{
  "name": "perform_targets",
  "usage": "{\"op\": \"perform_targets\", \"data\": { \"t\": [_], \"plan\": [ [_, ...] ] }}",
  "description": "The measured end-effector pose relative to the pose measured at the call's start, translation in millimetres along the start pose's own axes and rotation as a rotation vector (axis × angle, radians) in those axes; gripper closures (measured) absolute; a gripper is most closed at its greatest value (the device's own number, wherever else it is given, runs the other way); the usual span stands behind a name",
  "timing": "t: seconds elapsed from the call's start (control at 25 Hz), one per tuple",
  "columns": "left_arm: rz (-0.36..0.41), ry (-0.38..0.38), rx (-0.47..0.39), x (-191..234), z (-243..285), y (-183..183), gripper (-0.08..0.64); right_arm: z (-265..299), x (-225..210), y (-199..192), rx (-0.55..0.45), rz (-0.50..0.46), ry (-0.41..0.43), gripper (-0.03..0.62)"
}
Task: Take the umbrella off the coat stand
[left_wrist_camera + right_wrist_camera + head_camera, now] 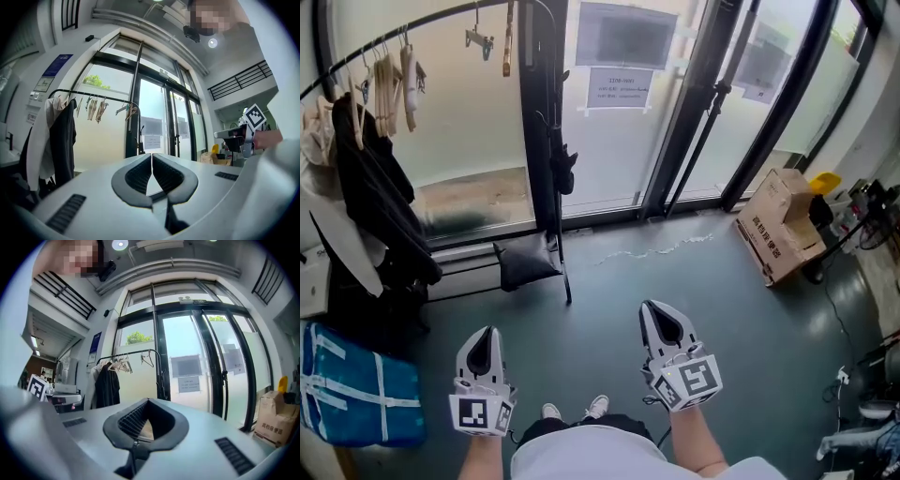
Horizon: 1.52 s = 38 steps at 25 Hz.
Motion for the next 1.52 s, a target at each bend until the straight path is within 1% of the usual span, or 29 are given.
{"op": "perform_targets", "data": {
  "t": [0.16, 0.36, 0.48, 0.6, 0.72, 0.84, 0.96, 1.12, 1.32, 1.52],
  "plan": [
    [0.009, 0.010, 0.003, -17, 13, -2, 0.534, 6, -18, -14, 0.015, 0.024, 0.040, 0.575],
    [0.007, 0.036, 0.038, -18, 26, -6, 0.534, 29, -33, -21, 0.053, 0.034, 0.067, 0.575],
    [0.007, 0.032, 0.049, -11, 46, -8, 0.534, 53, -44, -26, 0.077, 0.065, 0.074, 0.575],
    [0.003, 0.027, 0.054, 4, 75, -9, 0.534, 86, -48, -31, 0.102, 0.075, 0.075, 0.575],
    [-0.009, 0.018, 0.062, 25, 111, -12, 0.534, 124, -51, -29, 0.114, 0.067, 0.111, 0.575],
    [-0.007, -0.007, 0.046, 48, 155, -1, 0.534, 169, -57, -13, 0.111, 0.046, 0.140, 0.575],
    [0.001, -0.053, 0.017, 73, 201, 13, 0.534, 213, -58, 3, 0.108, 0.000, 0.139, 0.575],
    [-0.010, -0.124, 0.004, 91, 248, 19, 0.534, 252, -56, 10, 0.155, -0.056, 0.138, 0.575],
    [-0.031, -0.163, 0.047, 111, 282, 12, 0.534, 278, -55, 8, 0.180, -0.040, 0.113, 0.575],
    [-0.032, -0.203, 0.055, 109, 310, 10, 0.534, 288, -72, 3, 0.214, -0.044, 0.062, 0.575]
  ]
}}
Point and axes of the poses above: the fingertips, and each gripper's own axes: z forward along the fingers, x to its left, y out of its top, the point moved 9 cm from there along -z, backward along the fingers, and after that the axes turned 6 degrees about x, right-handed, at the moved point
